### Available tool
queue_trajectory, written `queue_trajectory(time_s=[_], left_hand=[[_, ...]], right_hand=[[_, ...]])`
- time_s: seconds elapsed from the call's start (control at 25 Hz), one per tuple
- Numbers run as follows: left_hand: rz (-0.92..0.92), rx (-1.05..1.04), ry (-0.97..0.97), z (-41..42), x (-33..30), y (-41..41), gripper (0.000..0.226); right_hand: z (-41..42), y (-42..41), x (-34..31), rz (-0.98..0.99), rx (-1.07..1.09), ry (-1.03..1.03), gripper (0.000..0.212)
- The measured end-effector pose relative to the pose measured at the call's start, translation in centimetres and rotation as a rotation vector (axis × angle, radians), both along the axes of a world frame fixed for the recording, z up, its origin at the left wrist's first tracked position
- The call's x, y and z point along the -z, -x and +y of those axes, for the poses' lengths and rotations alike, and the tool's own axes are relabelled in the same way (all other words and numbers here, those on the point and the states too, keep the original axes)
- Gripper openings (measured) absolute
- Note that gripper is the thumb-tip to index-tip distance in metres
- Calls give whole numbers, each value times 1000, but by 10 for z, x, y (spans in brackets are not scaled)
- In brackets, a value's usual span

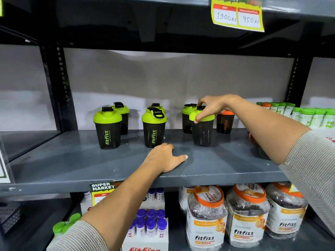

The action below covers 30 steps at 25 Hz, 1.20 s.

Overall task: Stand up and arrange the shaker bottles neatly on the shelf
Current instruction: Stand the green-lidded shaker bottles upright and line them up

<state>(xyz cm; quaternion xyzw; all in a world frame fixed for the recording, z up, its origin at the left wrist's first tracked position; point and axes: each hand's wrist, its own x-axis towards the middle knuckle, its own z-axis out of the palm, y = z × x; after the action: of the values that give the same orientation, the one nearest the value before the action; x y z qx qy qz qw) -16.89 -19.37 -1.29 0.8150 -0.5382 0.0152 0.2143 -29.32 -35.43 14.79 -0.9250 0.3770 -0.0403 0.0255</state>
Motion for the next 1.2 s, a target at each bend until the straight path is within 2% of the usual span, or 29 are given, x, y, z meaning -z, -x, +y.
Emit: queue_trajectory(time_s=[0.12, 0.2, 0.28, 0.44, 0.56, 0.64, 0.76, 0.88, 1.0, 1.2], left_hand=[[-1, -2, -7, 0, -1, 0, 74], [-1, -2, -6, 0, -1, 1, 74], [-5, -3, -3, 0, -1, 1, 73], [-7, -2, -19, -1, 0, -1, 71], [-3, -3, -30, -1, -1, 0, 71], [-8, -3, -38, -1, -2, -1, 72], [-7, -9, -46, 0, -2, 0, 73], [-8, -16, -47, 1, -1, 1, 73], [-10, -15, -45, 1, -2, 2, 74], [-5, -8, -47, 2, -4, 3, 74]], right_hand=[[11, -8, 0, 59, 66, 161, 75], [18, -13, 3, 70, 129, 163, 66], [20, -18, 8, 78, 190, 155, 74], [25, -27, 17, 115, 223, 190, 115], [27, -20, 6, 151, 219, 65, 122], [21, -15, -7, 138, 109, 41, 123], [13, -10, -15, 106, -105, -93, 111], [1, -16, -5, 165, -157, -225, 97], [1, -16, -4, 165, -148, -206, 78], [2, -13, -6, 120, -4, -28, 84]])
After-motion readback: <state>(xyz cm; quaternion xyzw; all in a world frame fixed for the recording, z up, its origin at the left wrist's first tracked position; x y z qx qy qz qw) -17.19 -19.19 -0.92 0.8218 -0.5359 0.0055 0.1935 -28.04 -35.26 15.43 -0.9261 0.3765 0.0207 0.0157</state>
